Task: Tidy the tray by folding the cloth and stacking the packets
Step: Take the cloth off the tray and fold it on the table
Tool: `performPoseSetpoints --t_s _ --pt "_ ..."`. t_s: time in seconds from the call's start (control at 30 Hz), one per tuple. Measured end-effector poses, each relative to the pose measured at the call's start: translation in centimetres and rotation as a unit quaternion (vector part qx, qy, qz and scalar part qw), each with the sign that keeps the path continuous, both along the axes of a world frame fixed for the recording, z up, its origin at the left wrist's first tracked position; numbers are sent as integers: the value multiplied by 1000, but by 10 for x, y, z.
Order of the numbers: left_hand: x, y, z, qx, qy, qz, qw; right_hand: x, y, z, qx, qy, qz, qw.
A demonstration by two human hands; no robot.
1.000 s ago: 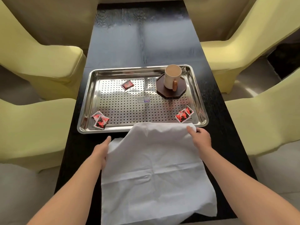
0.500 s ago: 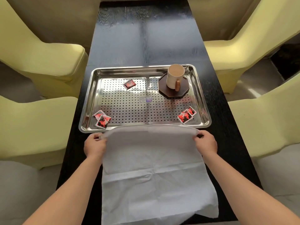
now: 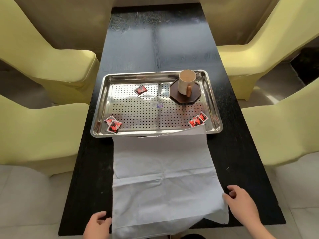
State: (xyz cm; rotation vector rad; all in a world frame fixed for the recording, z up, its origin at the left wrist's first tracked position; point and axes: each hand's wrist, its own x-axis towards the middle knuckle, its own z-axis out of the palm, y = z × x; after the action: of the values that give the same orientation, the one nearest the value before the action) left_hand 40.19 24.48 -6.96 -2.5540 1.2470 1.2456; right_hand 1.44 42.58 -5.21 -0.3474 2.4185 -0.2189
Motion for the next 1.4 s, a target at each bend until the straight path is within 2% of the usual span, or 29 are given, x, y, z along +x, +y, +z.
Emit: performPoseSetpoints --t_s 0.17,0.4,0.67,0.83,1.0,1.17,1.27,1.4 --pt "-2 30 1 26 32 17 999 13 5 2 -27 -36 46 998" --pt "0 43 11 54 57 35 996 17 11 8 -75 -132 -20 988" --pt "13 30 30 23 144 47 988 31 37 10 -66 -127 -79 986" --pt "30 25 43 27 210 25 977 57 49 15 -108 -105 -123 981" --pt "44 25 50 76 228 12 970 79 66 17 -144 -79 -151 975" --pt "50 25 57 81 234 36 968 92 79 22 -155 -99 -162 970" --pt "52 29 57 51 262 65 962 91 79 30 -198 -131 -223 946" --pt "48 32 56 -4 313 139 940 83 69 35 -262 -214 -302 891"
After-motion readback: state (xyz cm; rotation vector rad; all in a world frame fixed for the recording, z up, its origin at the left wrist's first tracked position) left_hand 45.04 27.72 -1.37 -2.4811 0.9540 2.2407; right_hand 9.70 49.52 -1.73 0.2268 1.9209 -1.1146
